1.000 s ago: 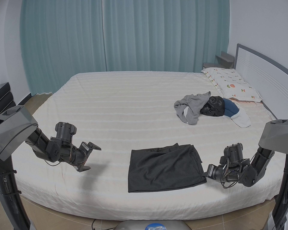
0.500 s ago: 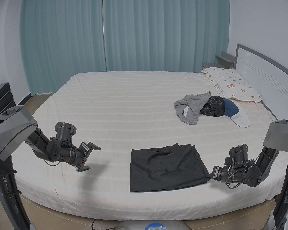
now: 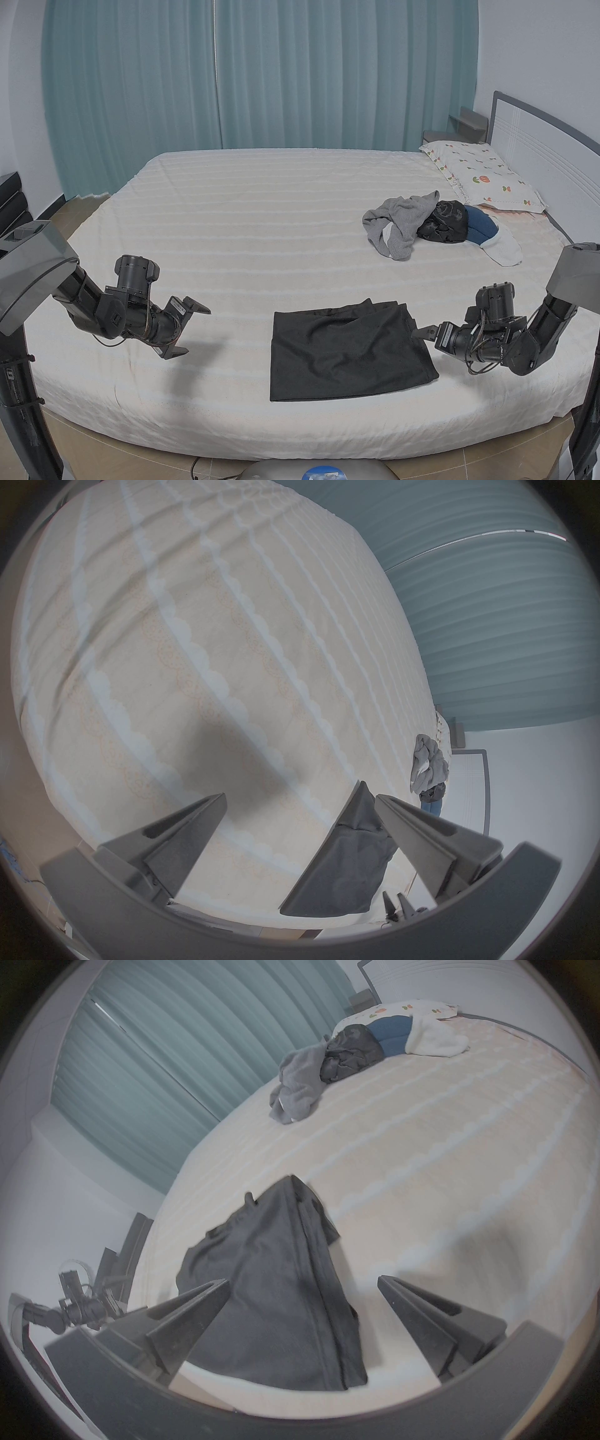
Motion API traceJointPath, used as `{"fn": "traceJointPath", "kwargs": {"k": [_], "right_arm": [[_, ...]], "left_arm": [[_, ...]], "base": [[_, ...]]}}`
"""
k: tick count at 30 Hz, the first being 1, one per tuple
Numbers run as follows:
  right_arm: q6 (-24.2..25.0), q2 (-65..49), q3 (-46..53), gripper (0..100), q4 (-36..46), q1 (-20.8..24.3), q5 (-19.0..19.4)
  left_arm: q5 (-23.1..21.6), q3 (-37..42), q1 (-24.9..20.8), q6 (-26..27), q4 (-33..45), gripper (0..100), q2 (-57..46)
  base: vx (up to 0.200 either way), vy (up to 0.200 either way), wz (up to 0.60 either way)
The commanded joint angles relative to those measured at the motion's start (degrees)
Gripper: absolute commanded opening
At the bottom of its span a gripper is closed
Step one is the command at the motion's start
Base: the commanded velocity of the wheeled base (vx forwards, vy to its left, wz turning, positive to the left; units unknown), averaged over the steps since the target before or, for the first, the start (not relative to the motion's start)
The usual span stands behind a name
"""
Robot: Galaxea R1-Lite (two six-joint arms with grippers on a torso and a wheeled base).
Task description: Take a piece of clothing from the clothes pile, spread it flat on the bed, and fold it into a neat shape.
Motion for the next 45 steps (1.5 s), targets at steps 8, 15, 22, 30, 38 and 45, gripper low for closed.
{"fn": "traceJointPath", "kwargs": {"k": [8, 15, 22, 30, 38, 45], "right_arm": [[4.36, 15.3, -22.04, 100, 2.01, 0.52, 0.96], [4.53, 19.43, -29.16, 100, 2.63, 0.61, 0.87], [4.45, 21.63, -31.35, 0, 2.01, 0.69, 0.61], [4.53, 20.67, -31.71, 0, 1.57, -1.06, 0.08], [5.85, 20.14, -31.71, 0, 1.49, -2.29, 0.08], [6.56, 20.14, -31.62, 0, 1.66, -2.56, 0.08]], "left_arm": [[0.19, -0.02, -0.02, 0.05, -0.07, 100, 0.06], [0.19, -0.02, -0.11, -0.04, 0.01, 100, 0.06], [0.19, -0.02, -0.11, 0.05, -0.07, 100, 0.06], [0.19, -0.02, -0.11, 0.05, -0.07, 100, 0.14], [0.28, -0.02, -0.2, 0.14, -0.07, 100, 0.41], [0.28, -0.02, -0.2, 0.14, -0.07, 100, 0.41]], "base": [[0.0, 0.0, 0.0], [0.0, 0.0, 0.0], [0.0, 0.0, 0.0], [0.0, 0.0, 0.0], [0.0, 0.0, 0.0], [0.0, 0.0, 0.0]]}}
